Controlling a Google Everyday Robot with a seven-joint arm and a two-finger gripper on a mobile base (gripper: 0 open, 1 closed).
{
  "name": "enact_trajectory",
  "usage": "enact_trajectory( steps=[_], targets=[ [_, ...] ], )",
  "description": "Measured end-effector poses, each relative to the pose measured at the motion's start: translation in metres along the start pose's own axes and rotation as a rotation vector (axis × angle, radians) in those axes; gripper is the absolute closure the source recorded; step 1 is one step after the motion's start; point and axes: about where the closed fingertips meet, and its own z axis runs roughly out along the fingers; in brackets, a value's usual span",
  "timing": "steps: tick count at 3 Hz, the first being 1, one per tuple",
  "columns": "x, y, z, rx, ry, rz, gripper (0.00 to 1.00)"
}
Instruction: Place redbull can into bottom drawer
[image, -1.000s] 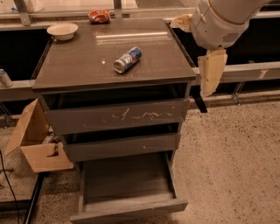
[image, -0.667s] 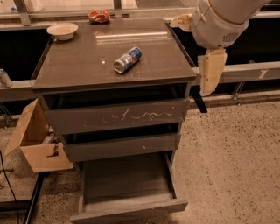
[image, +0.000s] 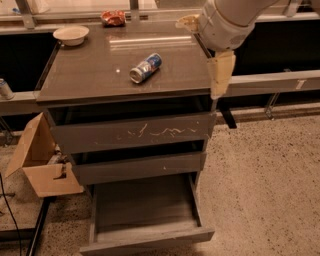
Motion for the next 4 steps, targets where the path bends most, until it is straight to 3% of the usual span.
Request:
enact_trajectory(
  steps=[2, 4],
  targets=[
    [-0.01, -0.06, 0.052, 0.035, -0.017, -0.156, 0.0],
    [-0.026, -0.114, 0.108, 0.023, 0.041, -0.365, 0.0]
  ],
)
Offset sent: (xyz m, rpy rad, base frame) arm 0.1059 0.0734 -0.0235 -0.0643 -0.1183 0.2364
